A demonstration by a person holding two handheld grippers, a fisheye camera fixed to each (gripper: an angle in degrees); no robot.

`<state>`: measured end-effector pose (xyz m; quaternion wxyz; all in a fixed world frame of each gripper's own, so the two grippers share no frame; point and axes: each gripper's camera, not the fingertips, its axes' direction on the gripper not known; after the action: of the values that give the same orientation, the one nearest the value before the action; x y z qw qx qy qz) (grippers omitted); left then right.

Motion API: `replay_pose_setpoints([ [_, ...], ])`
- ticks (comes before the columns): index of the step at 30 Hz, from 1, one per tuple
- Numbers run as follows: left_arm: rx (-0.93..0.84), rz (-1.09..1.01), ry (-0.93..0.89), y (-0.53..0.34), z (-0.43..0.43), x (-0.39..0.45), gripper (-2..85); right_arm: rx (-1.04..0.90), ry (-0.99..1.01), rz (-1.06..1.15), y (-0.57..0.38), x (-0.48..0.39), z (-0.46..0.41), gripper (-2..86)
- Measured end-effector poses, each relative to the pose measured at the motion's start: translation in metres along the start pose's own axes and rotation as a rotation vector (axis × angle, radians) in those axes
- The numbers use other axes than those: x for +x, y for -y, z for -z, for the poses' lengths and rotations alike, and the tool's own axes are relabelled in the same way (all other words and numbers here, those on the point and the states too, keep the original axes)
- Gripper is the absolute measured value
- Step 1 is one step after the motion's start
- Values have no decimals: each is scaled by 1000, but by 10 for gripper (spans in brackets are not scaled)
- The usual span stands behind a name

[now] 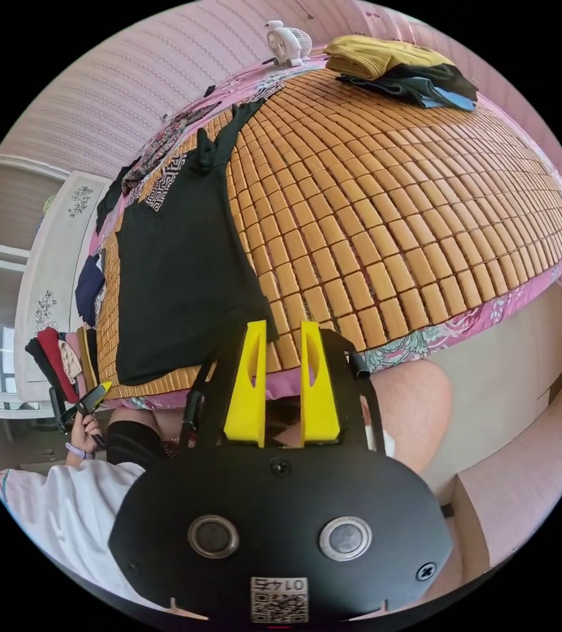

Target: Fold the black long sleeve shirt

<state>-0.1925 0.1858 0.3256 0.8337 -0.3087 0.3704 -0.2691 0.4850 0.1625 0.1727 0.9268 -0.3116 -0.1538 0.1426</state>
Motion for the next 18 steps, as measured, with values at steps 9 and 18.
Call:
replay_pose_setpoints([
  [9,-44,-111,258,41,-52,18,76,-62,-147,84,25,-17,-42,77],
  [18,-73,-177,265,38,-71,10,32,-17,-115,45,13,10,-40,-3],
])
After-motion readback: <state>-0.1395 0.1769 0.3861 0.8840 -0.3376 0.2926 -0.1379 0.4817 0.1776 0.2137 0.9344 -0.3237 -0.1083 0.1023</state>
